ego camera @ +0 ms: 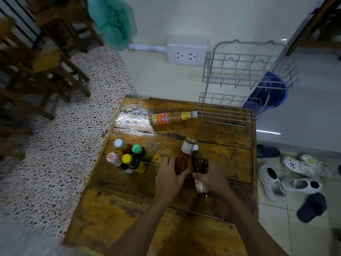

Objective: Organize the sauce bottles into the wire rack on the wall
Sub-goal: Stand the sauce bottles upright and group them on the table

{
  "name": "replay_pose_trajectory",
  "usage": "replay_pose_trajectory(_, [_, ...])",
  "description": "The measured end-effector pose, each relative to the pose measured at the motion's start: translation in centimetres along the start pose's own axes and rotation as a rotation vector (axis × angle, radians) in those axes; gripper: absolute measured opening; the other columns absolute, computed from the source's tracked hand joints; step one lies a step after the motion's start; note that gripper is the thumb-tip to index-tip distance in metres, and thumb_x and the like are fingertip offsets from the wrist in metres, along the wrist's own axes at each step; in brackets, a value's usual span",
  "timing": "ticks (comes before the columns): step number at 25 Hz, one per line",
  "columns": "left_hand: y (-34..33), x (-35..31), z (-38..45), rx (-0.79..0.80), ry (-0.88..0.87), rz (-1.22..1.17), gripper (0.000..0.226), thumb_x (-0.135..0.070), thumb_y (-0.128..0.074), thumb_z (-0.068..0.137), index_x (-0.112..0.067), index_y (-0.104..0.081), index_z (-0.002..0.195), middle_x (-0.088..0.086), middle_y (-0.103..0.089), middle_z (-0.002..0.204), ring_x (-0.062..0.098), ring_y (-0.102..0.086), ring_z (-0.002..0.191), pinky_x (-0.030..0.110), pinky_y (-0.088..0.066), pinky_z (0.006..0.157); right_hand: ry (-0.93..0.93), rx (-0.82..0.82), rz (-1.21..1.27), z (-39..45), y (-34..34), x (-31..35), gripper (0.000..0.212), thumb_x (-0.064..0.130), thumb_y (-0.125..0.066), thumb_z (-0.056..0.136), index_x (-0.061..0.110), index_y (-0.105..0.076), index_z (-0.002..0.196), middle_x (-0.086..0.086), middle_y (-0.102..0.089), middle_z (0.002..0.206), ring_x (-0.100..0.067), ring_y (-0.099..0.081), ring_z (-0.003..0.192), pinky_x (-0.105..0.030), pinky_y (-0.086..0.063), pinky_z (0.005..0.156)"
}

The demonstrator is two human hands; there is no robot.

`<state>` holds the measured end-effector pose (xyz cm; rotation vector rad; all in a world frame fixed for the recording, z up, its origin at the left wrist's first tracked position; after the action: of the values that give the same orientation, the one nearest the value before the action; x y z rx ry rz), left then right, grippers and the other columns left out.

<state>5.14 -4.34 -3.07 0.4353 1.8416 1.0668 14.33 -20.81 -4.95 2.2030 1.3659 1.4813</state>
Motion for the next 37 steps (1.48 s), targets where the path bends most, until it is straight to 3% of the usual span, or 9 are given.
replay_pose_trajectory(2, [1.3,1.9,-3.1,-0.026,-0.011,-0.138,0.058,-0.052,-0.073,0.087,-0.029,-0.051,0.135,-0.013,-0.05,0.118,0.007,-0.056,0.106,0.024,-0.052,0.079,0.1,0.018,0.07,-2.0,-1.4,2.6,0.05,0.029,-0.085,0.076,0.03,-0.048,0.11,0.014,-0.059,0.096,-0.003,-0.056,0.082,-0.023,-0.046,0.065])
replay_pose_trajectory(5, [3.7,5.7,-7.5,-0.101,0.007,-0.262,0.056,-0.044,-0.079,0.086,-0.029,-0.053,0.133,-0.02,-0.05,0.119,-0.002,-0.055,0.108,0.016,-0.048,0.083,0.241,0.031,0.061,-4.2,-4.2,5.8,0.055,0.025,-0.085,0.073,0.032,-0.048,0.113,0.013,-0.062,0.103,-0.006,-0.061,0.087,-0.036,-0.057,0.067])
replay_pose_trajectory(9, [7.5,11.8,-10.9,-0.221,0.09,-0.39,0.049,-0.029,-0.082,0.086,-0.023,-0.057,0.127,-0.015,-0.053,0.12,0.001,-0.057,0.111,0.009,-0.049,0.083,0.362,0.025,0.056,-6.0,-9.3,10.2,0.062,0.025,-0.087,0.073,0.035,-0.046,0.118,0.011,-0.061,0.117,-0.008,-0.059,0.103,-0.033,-0.056,0.075])
replay_pose_trajectory(17, [12.8,22.0,-10.2,-0.266,0.106,-0.459,0.045,-0.026,-0.084,0.084,-0.022,-0.058,0.121,-0.004,-0.058,0.114,0.005,-0.059,0.107,0.027,-0.055,0.084,0.432,-0.098,-0.017,-6.3,-19.1,15.0,0.059,0.022,-0.088,0.073,0.014,-0.054,0.121,-0.003,-0.062,0.121,-0.025,-0.058,0.113,-0.026,-0.044,0.078])
replay_pose_trajectory(20, [12.8,24.0,-10.1,-0.235,0.094,-0.465,0.052,-0.033,-0.085,0.082,-0.027,-0.056,0.124,-0.006,-0.059,0.118,0.013,-0.061,0.111,0.036,-0.057,0.086,0.444,-0.174,-0.008,-6.5,-19.6,15.3,0.057,0.021,-0.088,0.075,0.013,-0.056,0.12,-0.005,-0.059,0.122,-0.024,-0.058,0.112,-0.03,-0.049,0.081])
replay_pose_trajectory(25, [12.9,23.2,-10.1,-0.179,0.073,-0.467,0.059,-0.033,-0.086,0.081,-0.057,-0.042,0.113,-0.018,-0.055,0.115,-0.002,-0.056,0.108,0.019,-0.052,0.087,0.418,-0.247,-0.005,-7.1,-19.9,15.3,0.056,0.027,-0.086,0.079,0.011,-0.055,0.123,-0.006,-0.055,0.12,-0.017,-0.053,0.109,-0.02,-0.043,0.081])
replay_pose_trajectory(31, [12.0,22.3,-9.5,-0.121,0.007,-0.418,0.059,-0.031,-0.085,0.083,-0.046,-0.044,0.121,-0.029,-0.046,0.118,-0.013,-0.047,0.113,0.003,-0.038,0.089,0.33,-0.23,-0.032,-7.0,-20.2,14.1,0.049,0.034,-0.085,0.078,0.014,-0.055,0.111,0.002,-0.051,0.108,-0.008,-0.048,0.097,-0.006,-0.039,0.069])
replay_pose_trajectory(35, [10.3,24.0,-10.0,-0.071,0.13,-0.477,0.074,-0.029,-0.089,0.079,-0.023,-0.047,0.14,-0.011,-0.049,0.13,0.0,-0.05,0.119,0.02,-0.046,0.099,0.258,-0.224,-0.107,-7.3,-18.5,11.7,0.054,0.029,-0.085,0.079,0.015,-0.056,0.123,0.003,-0.054,0.118,-0.008,-0.053,0.106,-0.009,-0.04,0.078])
replay_pose_trajectory(37, [8.9,24.6,-11.1,-0.045,0.27,-0.493,0.071,-0.026,-0.088,0.08,-0.023,-0.045,0.136,-0.007,-0.049,0.127,0.013,-0.054,0.118,0.033,-0.051,0.097,0.22,-0.241,-0.095,-7.1,-16.1,10.5,0.053,0.025,-0.083,0.082,0.017,-0.054,0.127,0.004,-0.053,0.121,-0.008,-0.056,0.109,-0.017,-0.05,0.081])
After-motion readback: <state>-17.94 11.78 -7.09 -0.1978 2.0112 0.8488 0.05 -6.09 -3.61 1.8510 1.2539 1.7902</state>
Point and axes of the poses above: each hand's wrist, its own z-axis towards the middle knuckle, its own y-axis out of the back of the hand, x = y × z, the point moved 6 cm from there along z, towards the middle knuckle
